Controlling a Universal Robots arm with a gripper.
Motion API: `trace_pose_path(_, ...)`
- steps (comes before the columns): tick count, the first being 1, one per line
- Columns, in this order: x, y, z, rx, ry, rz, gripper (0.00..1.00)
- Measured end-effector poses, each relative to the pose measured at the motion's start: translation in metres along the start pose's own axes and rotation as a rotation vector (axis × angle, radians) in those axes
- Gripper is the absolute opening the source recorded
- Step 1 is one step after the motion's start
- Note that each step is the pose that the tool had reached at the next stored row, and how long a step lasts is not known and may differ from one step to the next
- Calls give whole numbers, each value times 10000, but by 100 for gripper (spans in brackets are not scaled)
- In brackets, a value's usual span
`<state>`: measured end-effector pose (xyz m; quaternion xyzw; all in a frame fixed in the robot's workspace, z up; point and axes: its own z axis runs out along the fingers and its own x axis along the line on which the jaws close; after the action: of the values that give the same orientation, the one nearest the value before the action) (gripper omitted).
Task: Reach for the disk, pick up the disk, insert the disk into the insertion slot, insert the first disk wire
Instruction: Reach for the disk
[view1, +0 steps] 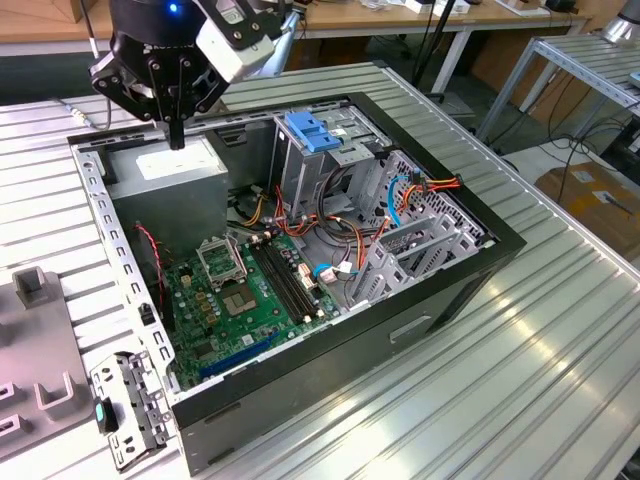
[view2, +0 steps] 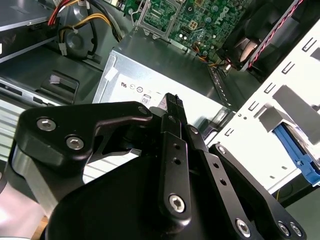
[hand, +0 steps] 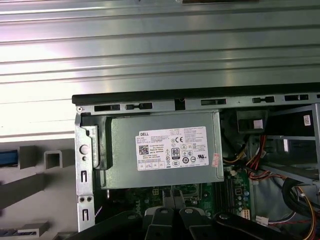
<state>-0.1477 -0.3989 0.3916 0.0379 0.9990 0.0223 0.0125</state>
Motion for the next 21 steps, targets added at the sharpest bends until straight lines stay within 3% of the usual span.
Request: trace_pose_path(21,120,-10,12,3,40,1,11)
